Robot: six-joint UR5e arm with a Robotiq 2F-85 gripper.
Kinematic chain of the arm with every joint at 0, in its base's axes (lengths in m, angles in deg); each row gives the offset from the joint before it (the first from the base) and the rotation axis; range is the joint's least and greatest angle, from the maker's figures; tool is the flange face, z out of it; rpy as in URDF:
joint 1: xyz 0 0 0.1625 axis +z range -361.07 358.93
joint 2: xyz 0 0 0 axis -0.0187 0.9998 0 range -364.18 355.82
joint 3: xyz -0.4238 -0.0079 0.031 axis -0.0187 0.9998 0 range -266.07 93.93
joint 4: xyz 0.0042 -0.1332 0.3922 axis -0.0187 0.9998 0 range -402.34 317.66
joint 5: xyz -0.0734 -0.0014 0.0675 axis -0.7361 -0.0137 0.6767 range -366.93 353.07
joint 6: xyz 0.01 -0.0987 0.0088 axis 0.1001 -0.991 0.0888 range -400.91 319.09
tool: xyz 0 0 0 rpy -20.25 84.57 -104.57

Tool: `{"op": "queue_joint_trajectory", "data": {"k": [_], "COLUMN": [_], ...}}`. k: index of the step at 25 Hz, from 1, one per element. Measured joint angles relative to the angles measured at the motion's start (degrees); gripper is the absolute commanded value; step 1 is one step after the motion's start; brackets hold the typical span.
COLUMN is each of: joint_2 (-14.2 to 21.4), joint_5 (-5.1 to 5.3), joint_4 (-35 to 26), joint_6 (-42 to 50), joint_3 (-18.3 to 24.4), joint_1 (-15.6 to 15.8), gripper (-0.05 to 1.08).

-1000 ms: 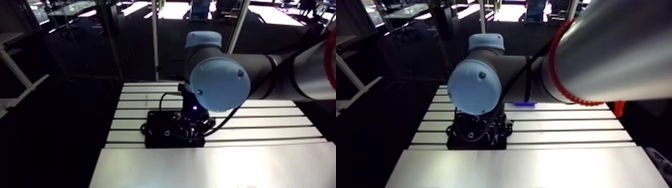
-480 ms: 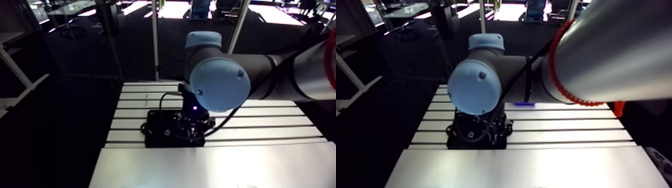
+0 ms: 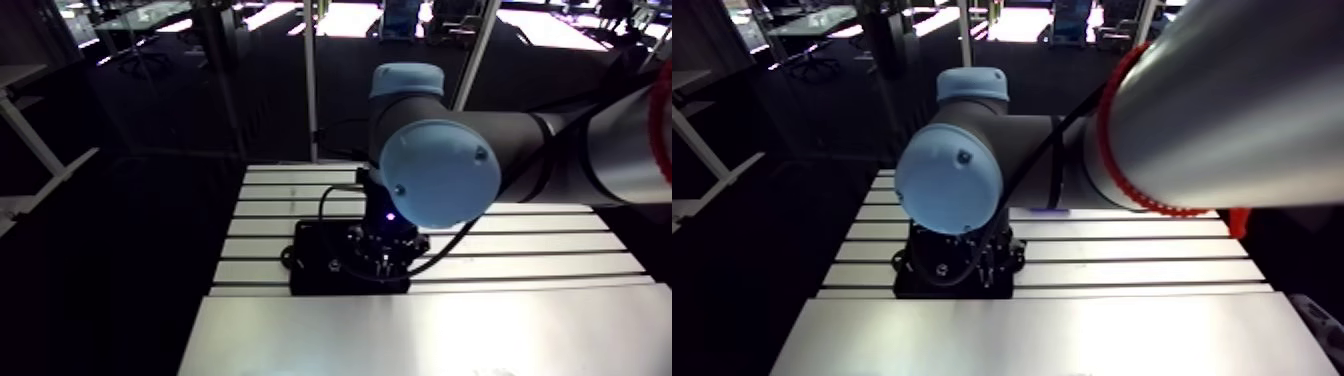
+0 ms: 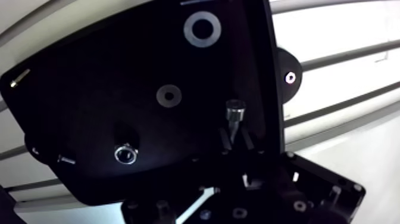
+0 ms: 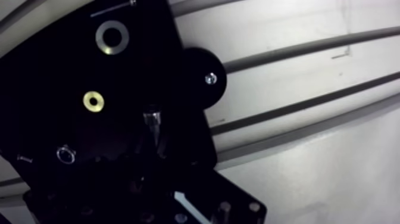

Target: Pick up the M10 bolt from the tray and put it into the blue bin.

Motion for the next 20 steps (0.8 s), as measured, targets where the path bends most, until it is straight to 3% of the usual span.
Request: {"op": "queue_joint_trajectory", "data": {"k": [10,20], "joint_2": [0.6,3.2], "joint_5": [-0.08,-1.75], "joint_4": [0.4,-0.3], "joint_6": [-0.6,-0.8], "joint_3": [0.2,0.9], "joint_1": [-0.1,0.0], "gripper": [0.94,1.02]}}
